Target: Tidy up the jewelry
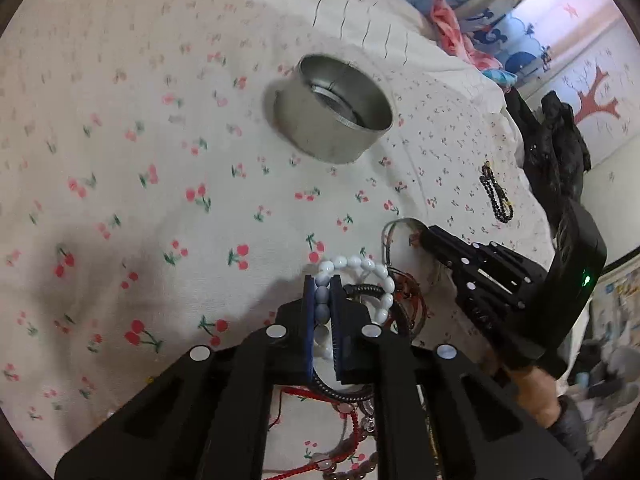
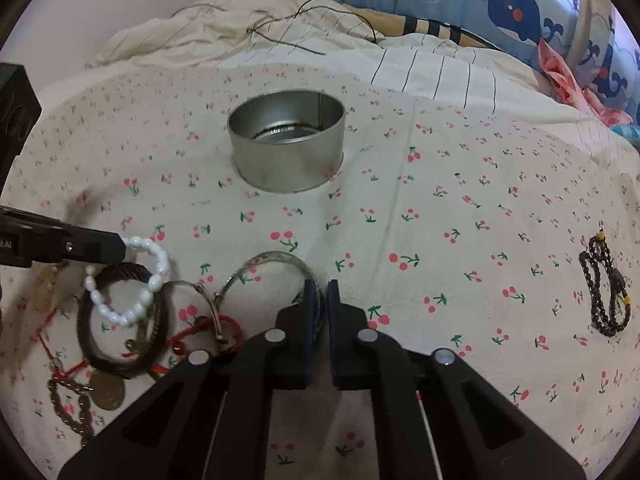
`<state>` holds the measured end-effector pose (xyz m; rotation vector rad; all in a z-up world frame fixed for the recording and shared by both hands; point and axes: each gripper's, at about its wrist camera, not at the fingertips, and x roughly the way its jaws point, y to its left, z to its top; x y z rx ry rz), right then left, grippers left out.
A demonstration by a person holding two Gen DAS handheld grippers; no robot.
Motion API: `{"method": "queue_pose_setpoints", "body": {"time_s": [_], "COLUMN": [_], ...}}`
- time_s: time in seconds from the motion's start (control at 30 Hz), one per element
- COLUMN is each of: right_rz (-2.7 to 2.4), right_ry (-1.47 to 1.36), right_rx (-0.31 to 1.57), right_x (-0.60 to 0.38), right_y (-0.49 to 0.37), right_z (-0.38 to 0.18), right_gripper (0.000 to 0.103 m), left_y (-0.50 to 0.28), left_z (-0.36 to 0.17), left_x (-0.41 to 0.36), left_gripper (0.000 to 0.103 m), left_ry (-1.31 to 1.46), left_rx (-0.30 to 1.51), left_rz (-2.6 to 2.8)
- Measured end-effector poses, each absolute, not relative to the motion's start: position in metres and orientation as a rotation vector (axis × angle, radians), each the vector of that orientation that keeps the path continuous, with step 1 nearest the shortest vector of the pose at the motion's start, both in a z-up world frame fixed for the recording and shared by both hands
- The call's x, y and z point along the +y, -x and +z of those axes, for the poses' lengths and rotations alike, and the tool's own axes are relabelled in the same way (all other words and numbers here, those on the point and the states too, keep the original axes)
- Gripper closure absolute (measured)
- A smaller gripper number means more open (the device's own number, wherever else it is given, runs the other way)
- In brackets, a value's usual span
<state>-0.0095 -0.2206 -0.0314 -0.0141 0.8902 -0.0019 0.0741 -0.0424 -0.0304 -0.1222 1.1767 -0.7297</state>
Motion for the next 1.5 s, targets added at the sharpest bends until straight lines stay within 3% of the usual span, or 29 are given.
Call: {"method": "queue_pose_setpoints", "body": {"time_s": [0.43, 0.5, 0.53, 0.57, 0.6, 0.63, 0.67, 0.77, 0.93, 1.23, 1.5], "right_rz": [0.034, 0.053, 0.042, 0.034, 0.030, 0.022, 0.027, 0.018, -0.010, 0.014, 0.057], "right_ry": [-0.127, -0.111, -0.082, -0.061, -0.028, 0.013, 0.027, 0.045, 0.101, -0.236, -0.121], "right_rx": [0.828, 0.852, 0.864, 0.866, 0.880, 0.903, 0.909, 0.904, 0.883, 0.759, 0.930], "right_x": [-0.246, -0.241, -0.236, -0.232, -0.227, -0.222, -0.220, -0.220, -0.217, -0.275, -0.245], "right_y": [0.021, 0.017, 0.015, 0.017, 0.016, 0.015, 0.015, 0.017, 0.024, 0.040, 0.022], "right_z": [-0.008, -0.013, -0.018, -0.021, -0.026, -0.031, -0.034, -0.035, -0.030, 0.004, -0.029], "right_gripper": [0.096, 0.076, 0.049, 0.047, 0.049, 0.061, 0.080, 0.094, 0.095, 0.102, 0.101], "left_y": [-0.074, -0.073, -0.073, -0.072, -0.072, -0.072, -0.073, -0.073, -0.073, -0.072, -0.070], "left_z": [-0.007, -0.006, -0.005, -0.005, -0.005, -0.005, -0.006, -0.007, -0.006, 0.001, 0.000], "left_x": [-0.024, -0.025, -0.025, -0.025, -0.025, -0.025, -0.024, -0.023, -0.021, -0.015, -0.020], "left_gripper": [0.096, 0.096, 0.096, 0.096, 0.096, 0.096, 0.096, 0.096, 0.096, 0.096, 0.096], "left_ry": [0.150, 0.148, 0.147, 0.146, 0.145, 0.146, 0.150, 0.157, 0.164, 0.192, 0.181], "left_rx": [1.101, 1.098, 1.097, 1.097, 1.098, 1.098, 1.099, 1.102, 1.100, 1.080, 1.086], "left_rz": [-0.732, -0.741, -0.742, -0.743, -0.744, -0.743, -0.740, -0.738, -0.743, -0.747, -0.747]}}
